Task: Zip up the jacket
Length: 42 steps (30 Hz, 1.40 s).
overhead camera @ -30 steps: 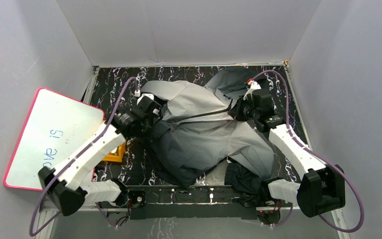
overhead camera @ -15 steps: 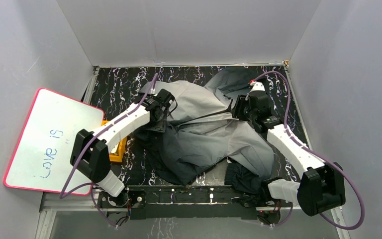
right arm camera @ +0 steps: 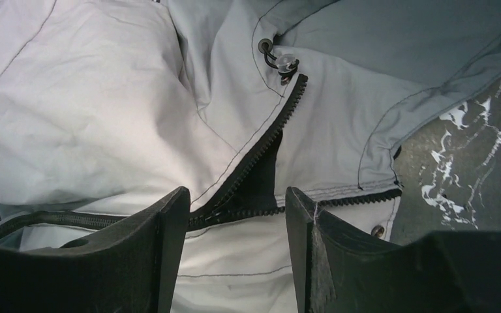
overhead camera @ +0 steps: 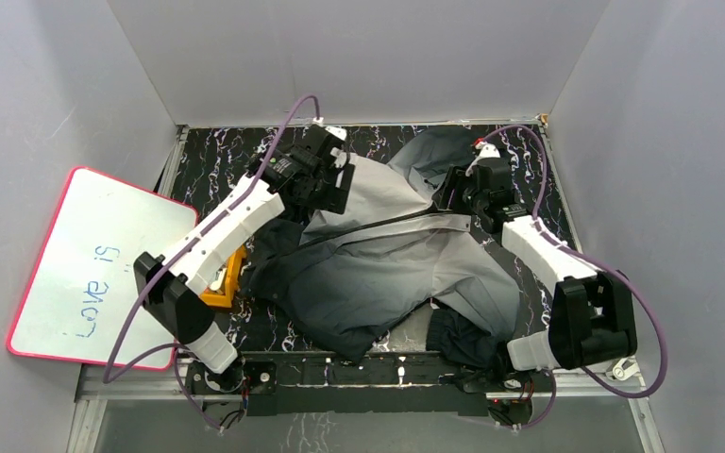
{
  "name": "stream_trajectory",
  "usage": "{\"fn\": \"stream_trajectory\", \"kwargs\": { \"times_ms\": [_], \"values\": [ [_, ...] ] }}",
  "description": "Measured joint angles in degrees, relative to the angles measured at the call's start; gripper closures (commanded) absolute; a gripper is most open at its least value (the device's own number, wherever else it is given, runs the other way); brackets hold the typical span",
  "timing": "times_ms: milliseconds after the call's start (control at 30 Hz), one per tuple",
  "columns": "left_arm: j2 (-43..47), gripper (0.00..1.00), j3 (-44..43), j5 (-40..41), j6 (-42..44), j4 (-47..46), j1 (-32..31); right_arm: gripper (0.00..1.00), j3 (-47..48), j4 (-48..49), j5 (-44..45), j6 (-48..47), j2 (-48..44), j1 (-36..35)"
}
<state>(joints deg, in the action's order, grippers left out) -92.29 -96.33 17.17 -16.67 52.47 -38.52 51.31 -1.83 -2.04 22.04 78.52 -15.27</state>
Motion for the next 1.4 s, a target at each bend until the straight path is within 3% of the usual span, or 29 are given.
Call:
{"fn": "stream_trajectory", "kwargs": {
  "times_ms": [333, 567, 1067, 1400],
  "values": [
    [-12.1, 0.27, -2.9, -12.6, 3.8, -6.6, -5.1, 0.38, 0.3, 5.8, -15.2, 1.0, 6.1, 4.5],
    [-18.4, 0.27, -4.2, -16.7, 4.1, -9.7, -5.1, 0.40, -1.5, 10.8, -22.9, 3.8, 7.2, 7.8],
    [-19.9, 0.28, -4.3, -18.5, 4.0, -13.2, -5.1, 0.46, -3.8, 17.0, -31.5, 7.6, 10.7, 8.9],
    [-19.9, 0.28, -2.6, -18.2, 3.6, -14.1, -5.1, 0.62, -5.3, 18.3, -32.2, 8.2, 10.6, 9.0]
  ]
}}
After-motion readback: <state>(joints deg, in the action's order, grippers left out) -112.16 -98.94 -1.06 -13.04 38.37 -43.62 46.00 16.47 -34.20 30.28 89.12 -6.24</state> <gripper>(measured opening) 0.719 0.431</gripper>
